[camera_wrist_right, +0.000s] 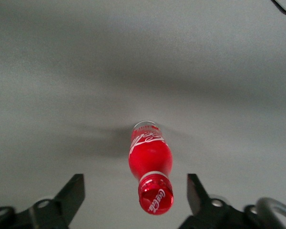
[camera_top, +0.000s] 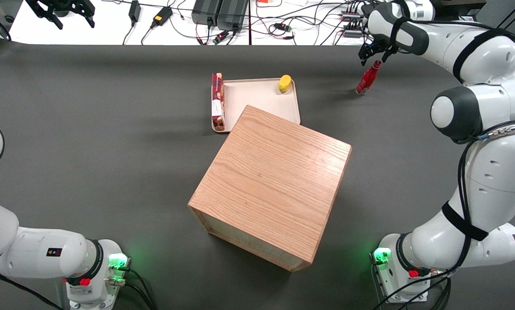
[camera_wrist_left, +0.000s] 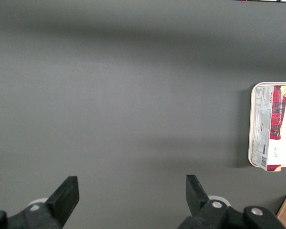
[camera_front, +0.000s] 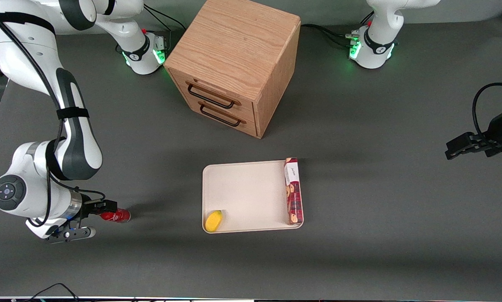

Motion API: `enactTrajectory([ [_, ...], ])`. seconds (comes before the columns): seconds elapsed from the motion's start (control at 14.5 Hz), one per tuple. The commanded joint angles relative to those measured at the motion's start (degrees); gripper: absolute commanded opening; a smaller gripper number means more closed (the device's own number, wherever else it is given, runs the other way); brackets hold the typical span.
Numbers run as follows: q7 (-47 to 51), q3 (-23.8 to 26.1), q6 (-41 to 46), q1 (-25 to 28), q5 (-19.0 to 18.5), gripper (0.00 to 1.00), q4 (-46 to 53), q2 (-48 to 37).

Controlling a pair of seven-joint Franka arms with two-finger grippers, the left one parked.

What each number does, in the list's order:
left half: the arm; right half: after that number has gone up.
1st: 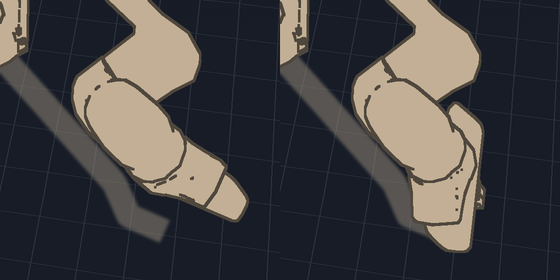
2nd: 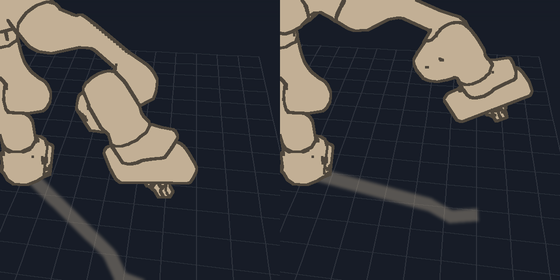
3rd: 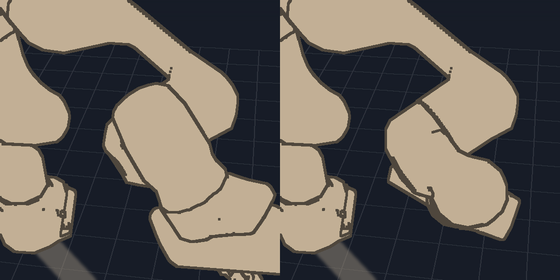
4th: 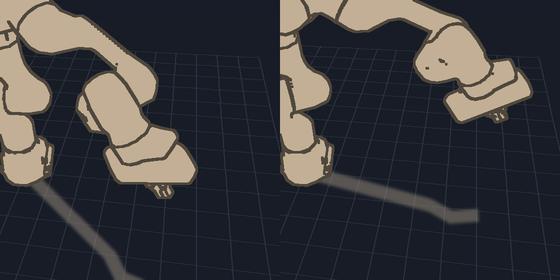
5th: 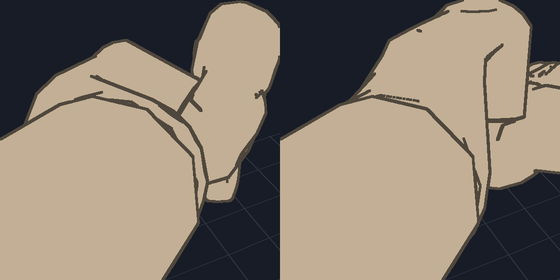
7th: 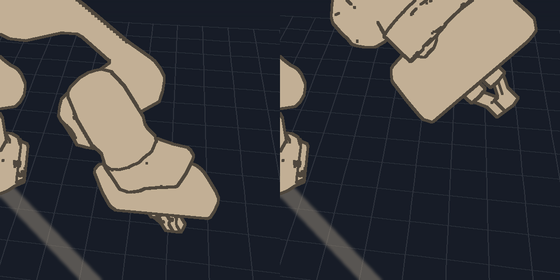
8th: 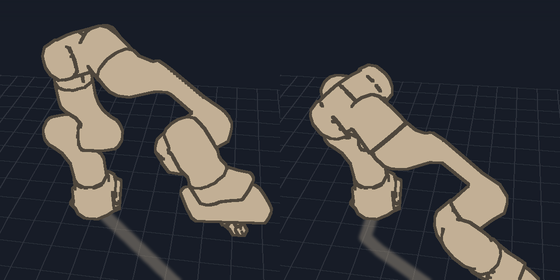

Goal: Place coke bottle on tray

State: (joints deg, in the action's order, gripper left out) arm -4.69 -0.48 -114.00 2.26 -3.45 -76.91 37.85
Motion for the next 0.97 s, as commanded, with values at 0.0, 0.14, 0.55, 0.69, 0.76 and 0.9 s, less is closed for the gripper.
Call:
enactTrajectory([
  [0.0, -1.02, -0.14, 0.18, 0.2, -0.77, 0.28, -0.16, -0.05],
  [0.14, -1.11, -0.14, 0.18, 0.2, -0.77, 0.12, -0.43, -0.06],
  [0.55, -1.11, 0.3, 4.38, 0.37, -0.94, 0.0, -0.35, -3.56],
  [0.69, -1.63, 0.56, 11.22, 0.29, -1.64, 0.0, 0.8, -7.68],
  [0.76, -3.03, 0.56, 14.74, 0.37, -1.73, 0.0, 1.06, -10.05],
  [0.9, -3.92, 0.74, 21.42, 0.55, -1.65, 0.0, 2.46, -14.19],
])
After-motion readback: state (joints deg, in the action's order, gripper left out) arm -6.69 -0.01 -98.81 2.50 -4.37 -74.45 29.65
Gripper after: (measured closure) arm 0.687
